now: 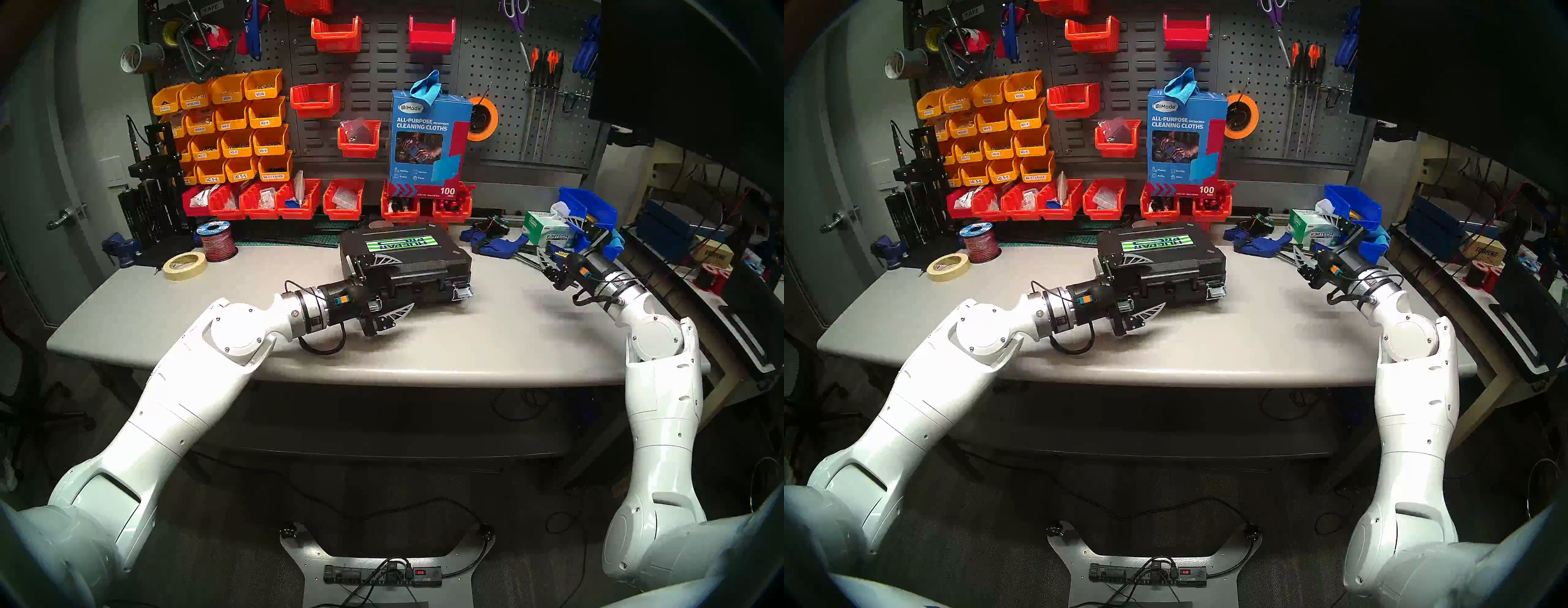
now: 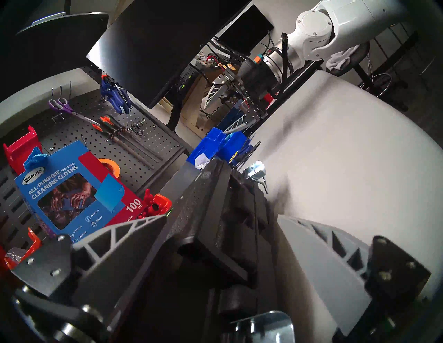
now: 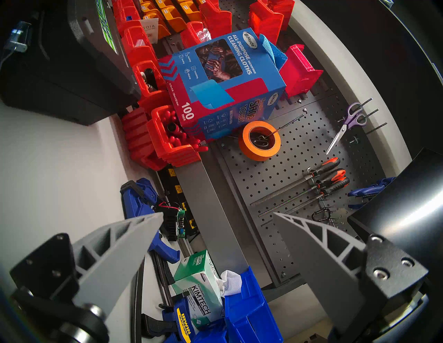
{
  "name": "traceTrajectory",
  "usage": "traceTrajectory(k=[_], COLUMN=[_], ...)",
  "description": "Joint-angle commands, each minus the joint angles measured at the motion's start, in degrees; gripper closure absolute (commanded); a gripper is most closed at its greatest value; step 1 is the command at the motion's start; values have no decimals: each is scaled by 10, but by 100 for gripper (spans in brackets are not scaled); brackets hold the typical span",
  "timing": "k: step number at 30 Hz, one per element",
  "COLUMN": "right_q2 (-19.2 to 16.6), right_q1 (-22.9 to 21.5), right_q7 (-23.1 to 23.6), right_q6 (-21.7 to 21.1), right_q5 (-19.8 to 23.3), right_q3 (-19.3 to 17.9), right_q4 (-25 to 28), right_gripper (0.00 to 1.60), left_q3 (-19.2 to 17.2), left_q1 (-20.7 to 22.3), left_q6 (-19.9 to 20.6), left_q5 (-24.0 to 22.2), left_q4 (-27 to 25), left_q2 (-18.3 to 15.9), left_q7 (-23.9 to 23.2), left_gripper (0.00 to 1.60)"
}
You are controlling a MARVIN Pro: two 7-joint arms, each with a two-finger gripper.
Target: Open the tool box
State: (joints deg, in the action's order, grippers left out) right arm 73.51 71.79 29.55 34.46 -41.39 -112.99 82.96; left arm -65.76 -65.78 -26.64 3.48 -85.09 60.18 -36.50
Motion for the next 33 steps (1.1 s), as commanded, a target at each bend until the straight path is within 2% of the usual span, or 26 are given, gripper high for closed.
traceTrajectory(k=[1,9,10,11,12,15,19,23,24,26,28,29,33], right_q2=[-1,-1,-1,-1,-1,-1,-1,-1,-1,-1,-1,-1,-1], right_q1=[-8,-8,-8,-8,-8,-8,-8,-8,-8,-8,-8,-8,-8], right_q7=[-2,-1,-1,-1,-1,-1,-1,-1,-1,-1,-1,-1,-1], right_q6=[1,2,2,2,2,2,2,2,2,2,2,2,2], right_q5=[1,1,1,1,1,1,1,1,1,1,1,1,1], right_q3=[1,1,1,1,1,1,0,0,0,0,0,0,0], right_q4=[7,7,7,7,7,7,7,7,7,7,7,7,7], right_gripper=[0,0,0,0,0,0,0,0,0,0,0,0,0], left_q3=[-1,0,0,0,0,-1,-2,-1,-2,-2,-4,-4,-13], left_q1=[16,12,11,10,9,8,7,5,4,3,4,5,8], left_q6=[-1,-6,-6,-6,-5,-6,-7,-9,-8,-6,-4,-4,2], left_q5=[-5,-8,-8,-8,-8,-8,-5,1,1,1,-4,-9,-37], left_q4=[1,2,2,2,1,1,1,5,5,5,5,4,-12], left_q2=[6,5,5,5,4,5,7,11,12,12,14,13,6], left_q7=[-4,-13,-14,-15,-17,-20,-20,-16,-15,-13,-14,-17,-32], left_gripper=[0,3,13,53,68,85,86,73,82,85,119,160,160])
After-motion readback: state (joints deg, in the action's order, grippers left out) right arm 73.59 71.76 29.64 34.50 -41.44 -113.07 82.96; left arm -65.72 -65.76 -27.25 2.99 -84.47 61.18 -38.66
